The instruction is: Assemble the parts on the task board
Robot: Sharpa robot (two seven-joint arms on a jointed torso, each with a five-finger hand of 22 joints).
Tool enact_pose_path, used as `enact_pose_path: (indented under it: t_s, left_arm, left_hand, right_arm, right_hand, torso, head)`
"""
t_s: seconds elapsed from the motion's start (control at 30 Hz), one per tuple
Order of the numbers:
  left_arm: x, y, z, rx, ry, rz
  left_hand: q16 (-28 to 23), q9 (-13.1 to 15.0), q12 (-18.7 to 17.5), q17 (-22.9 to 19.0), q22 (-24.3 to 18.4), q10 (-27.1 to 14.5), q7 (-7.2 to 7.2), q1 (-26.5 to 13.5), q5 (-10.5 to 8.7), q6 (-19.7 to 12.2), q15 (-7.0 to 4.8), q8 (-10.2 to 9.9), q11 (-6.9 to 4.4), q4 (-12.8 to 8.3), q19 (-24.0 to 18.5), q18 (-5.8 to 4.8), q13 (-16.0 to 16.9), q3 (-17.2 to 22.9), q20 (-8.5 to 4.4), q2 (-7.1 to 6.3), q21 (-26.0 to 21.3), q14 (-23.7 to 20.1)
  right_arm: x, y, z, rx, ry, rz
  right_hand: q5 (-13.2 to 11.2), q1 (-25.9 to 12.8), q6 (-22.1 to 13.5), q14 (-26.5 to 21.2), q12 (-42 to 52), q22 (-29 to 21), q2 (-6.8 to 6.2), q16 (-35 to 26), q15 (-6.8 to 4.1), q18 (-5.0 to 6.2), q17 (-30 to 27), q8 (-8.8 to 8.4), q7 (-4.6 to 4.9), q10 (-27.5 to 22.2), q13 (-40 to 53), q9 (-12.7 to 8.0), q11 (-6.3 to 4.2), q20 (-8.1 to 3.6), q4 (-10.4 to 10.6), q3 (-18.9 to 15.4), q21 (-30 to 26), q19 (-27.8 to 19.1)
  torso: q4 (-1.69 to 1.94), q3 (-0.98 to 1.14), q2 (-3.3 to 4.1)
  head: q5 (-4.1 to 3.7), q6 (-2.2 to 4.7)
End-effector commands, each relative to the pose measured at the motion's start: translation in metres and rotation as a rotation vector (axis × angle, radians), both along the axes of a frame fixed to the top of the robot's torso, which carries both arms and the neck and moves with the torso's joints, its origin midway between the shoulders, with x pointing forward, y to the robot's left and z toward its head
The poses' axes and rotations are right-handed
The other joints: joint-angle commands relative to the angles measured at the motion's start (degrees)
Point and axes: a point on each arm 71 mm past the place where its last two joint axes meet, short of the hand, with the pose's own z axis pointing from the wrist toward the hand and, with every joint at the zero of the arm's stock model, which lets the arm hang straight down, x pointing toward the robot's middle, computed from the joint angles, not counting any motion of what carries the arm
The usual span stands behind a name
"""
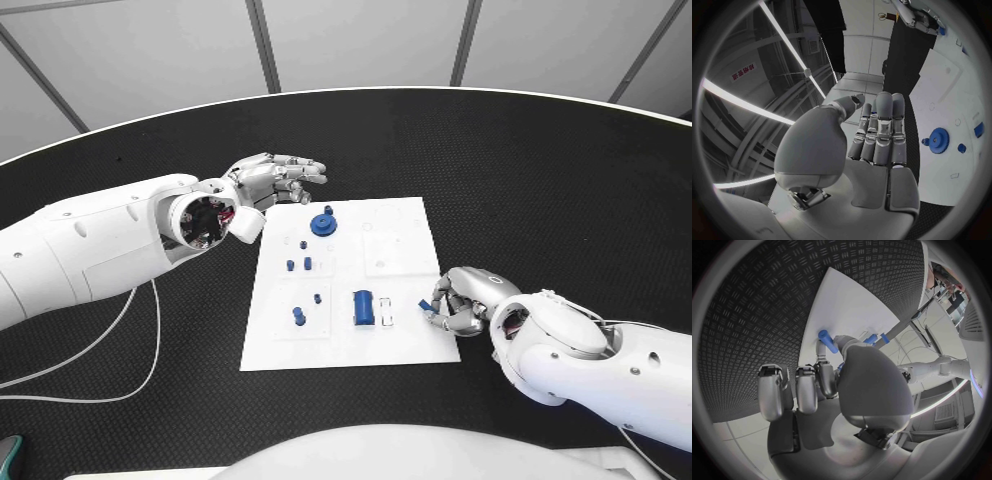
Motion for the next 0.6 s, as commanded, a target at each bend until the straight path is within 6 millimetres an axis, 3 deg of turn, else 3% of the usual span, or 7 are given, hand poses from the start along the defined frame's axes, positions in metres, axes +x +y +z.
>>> enact_pose_path:
  t_s: [0.03, 0.6]
  left_arm:
    - [0.0001, 0.0001, 0.0000, 0.000, 0.000, 0.001]
    - [0.0009, -0.0012, -0.0004, 0.000, 0.001, -0.002]
  left_hand:
    - [0.30, 0.09, 0.27, -0.05, -0.09, -0.40, 0.03, 0.26, 0.23, -0.29, -0.16, 0.16, -0.15, 0.39, 0.02, 0.86, 0.09, -0.03, 0.15, 0.53, -0.37, -0.36]
    - [0.32, 0.10, 0.31, -0.09, -0.10, -0.45, 0.03, 0.30, 0.24, -0.31, -0.16, 0.17, -0.15, 0.47, 0.03, 0.86, 0.11, 0.01, 0.15, 0.65, -0.38, -0.37]
  right_arm:
    - [-0.0007, 0.0005, 0.0005, 0.002, 0.000, 0.002]
    - [-0.0072, 0.0093, 0.0102, 0.084, -0.029, 0.000]
  right_hand:
    - [-0.07, -1.34, -0.55, 5.56, -0.04, 15.10, -0.34, 0.20, 0.48, -0.42, 13.64, -0.54, 0.19, 0.73, 8.63, -0.03, 0.55, 0.29, -11.23, 11.87, 0.25, 6.16]
    - [-0.36, -3.72, 0.15, 5.59, 0.40, 15.10, -0.78, 0.28, 0.62, -0.42, 13.76, -0.98, 0.27, 0.96, 8.85, -0.43, 0.64, 0.50, -12.91, 13.77, 0.25, 6.16]
  torso:
    - [0.02, 0.04, 0.03]
    - [-0.05, -0.05, -0.05]
  head:
    - [0.01, -0.01]
    - [0.09, 0.22]
